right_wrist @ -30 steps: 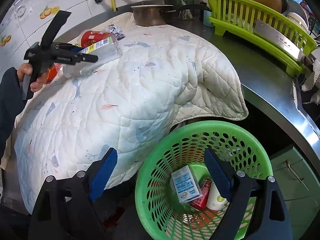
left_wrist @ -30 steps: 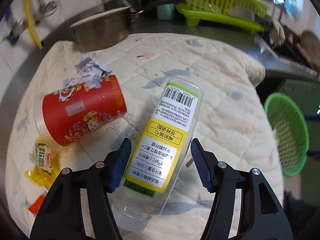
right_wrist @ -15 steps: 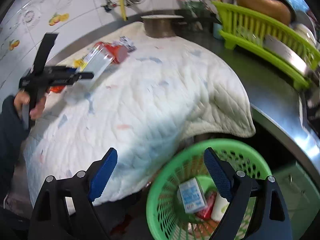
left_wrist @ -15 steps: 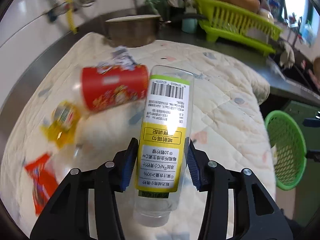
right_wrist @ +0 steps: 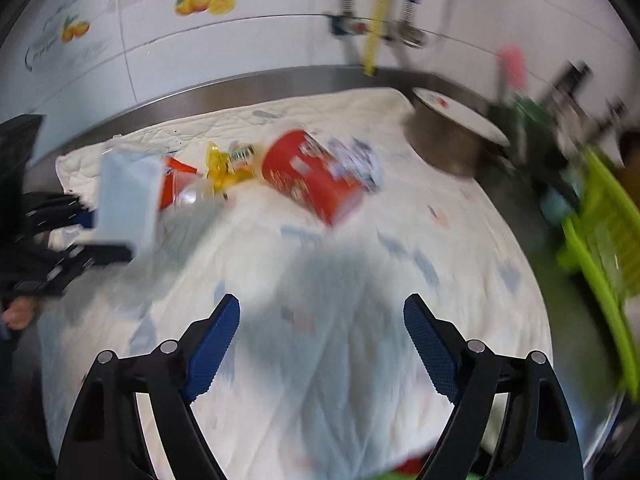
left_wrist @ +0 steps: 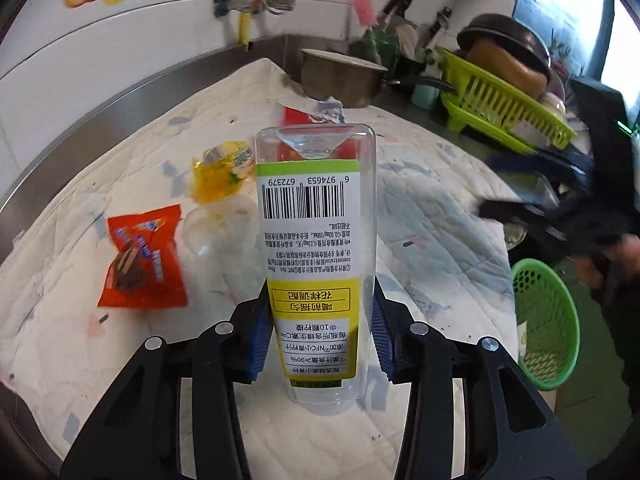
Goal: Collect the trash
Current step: 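Grasp the red printed cup with the right tool while the left tool holds the bottle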
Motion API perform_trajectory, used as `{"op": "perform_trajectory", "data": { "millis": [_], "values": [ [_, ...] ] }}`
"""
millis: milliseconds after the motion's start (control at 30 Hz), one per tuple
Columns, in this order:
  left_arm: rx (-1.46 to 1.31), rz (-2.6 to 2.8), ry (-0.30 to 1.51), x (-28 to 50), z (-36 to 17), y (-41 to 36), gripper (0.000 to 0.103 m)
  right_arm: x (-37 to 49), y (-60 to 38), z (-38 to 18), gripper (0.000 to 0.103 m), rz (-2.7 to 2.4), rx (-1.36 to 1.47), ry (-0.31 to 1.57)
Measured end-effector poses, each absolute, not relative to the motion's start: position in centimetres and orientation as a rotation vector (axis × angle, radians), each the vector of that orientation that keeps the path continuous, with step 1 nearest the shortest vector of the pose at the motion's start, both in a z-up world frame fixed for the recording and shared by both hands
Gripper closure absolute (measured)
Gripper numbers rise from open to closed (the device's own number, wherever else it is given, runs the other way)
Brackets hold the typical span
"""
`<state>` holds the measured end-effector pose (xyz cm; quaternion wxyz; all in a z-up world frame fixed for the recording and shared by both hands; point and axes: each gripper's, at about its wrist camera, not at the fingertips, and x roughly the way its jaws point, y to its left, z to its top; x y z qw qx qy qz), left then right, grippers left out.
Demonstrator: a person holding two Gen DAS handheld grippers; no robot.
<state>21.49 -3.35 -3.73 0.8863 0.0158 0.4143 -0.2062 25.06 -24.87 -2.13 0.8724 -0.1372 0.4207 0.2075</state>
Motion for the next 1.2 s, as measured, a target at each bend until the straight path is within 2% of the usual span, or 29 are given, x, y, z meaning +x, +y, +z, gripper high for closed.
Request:
{"op": "perform_trajectory", "data": {
  "millis": [400, 800, 833, 867, 933, 1067, 1200],
  "values": [
    [-0.059, -0.410, 0.854, 21.6, -4.7, -0.8, 0.060, 35.5, -16.6, -5.1, 0.022, 0.538, -0.608, 0.873],
    [-0.073, -0.424, 0.850, 21.6, -4.8, -0.6, 0.060, 39.6, -13.2, -8.8, 0.022, 0.528, -0.808, 0.880],
    [-0.073, -0.424, 0.849, 21.6, -4.8, -0.6, 0.060, 39.6, -12.9, -9.1, 0.022, 0.522, -0.828, 0.878],
    [-0.072, -0.424, 0.848, 21.6, -4.8, -0.6, 0.060, 39.6, -12.7, -9.5, 0.028, 0.513, -0.851, 0.875],
    [-0.077, -0.423, 0.847, 21.5, -4.8, -0.5, 0.060, 39.4, -12.4, -9.9, 0.030, 0.500, -0.877, 0.867],
    [-0.087, -0.420, 0.850, 21.4, -4.8, -0.3, 0.060, 38.5, -12.8, -9.3, 0.031, 0.503, -0.849, 0.855],
    [-0.082, -0.413, 0.851, 21.1, -4.6, -0.4, 0.060, 36.7, -14.5, -7.0, 0.031, 0.534, -0.704, 0.868]
  ]
}}
